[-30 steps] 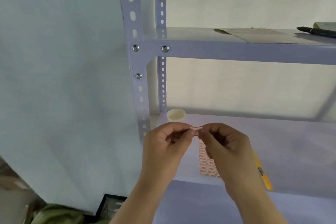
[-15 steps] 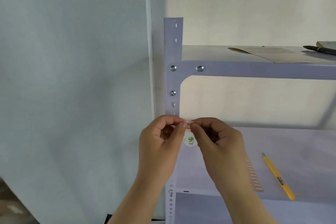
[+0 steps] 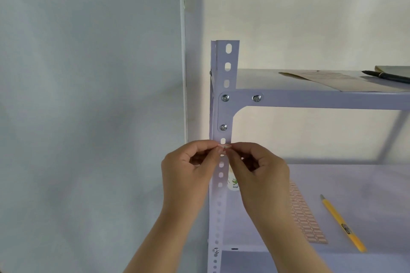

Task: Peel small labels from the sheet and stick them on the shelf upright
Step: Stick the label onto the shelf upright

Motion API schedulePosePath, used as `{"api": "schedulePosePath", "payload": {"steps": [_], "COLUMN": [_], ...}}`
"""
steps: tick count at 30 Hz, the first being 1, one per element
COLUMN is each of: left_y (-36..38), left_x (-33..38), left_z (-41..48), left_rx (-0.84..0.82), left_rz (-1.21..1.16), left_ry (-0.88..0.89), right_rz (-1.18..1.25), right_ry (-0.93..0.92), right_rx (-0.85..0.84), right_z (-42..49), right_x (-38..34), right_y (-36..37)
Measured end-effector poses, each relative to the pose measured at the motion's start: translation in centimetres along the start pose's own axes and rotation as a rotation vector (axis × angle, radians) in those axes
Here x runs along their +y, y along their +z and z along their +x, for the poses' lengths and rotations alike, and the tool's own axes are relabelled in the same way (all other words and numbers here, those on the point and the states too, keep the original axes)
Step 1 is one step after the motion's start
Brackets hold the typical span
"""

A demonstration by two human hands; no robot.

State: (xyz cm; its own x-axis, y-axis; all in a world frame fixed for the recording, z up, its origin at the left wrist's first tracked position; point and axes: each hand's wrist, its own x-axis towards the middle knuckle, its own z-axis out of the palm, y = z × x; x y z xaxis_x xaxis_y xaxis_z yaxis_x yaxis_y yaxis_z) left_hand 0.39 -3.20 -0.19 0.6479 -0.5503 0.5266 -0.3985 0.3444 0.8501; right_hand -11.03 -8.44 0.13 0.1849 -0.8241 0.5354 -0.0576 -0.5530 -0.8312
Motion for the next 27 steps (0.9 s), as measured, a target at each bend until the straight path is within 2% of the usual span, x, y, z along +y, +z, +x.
{"api": "schedulePosePath", "payload": {"steps": [11, 27], "left_y": [0.4, 0.6], "left_x": [-0.7, -0.2], "left_z": [0.0, 0.2], "left_rx": [0.055, 0.103], "left_rz": [0.043, 0.258], "left_ry": [0.074, 0.293], "right_rz": [-0.083, -0.165], "right_ry": [-0.062, -0.124], "right_rx": [0.037, 0.039], "right_z": [0.2, 1.1], "right_x": [0.3, 0.8], "right_y": [0.7, 0.9]}}
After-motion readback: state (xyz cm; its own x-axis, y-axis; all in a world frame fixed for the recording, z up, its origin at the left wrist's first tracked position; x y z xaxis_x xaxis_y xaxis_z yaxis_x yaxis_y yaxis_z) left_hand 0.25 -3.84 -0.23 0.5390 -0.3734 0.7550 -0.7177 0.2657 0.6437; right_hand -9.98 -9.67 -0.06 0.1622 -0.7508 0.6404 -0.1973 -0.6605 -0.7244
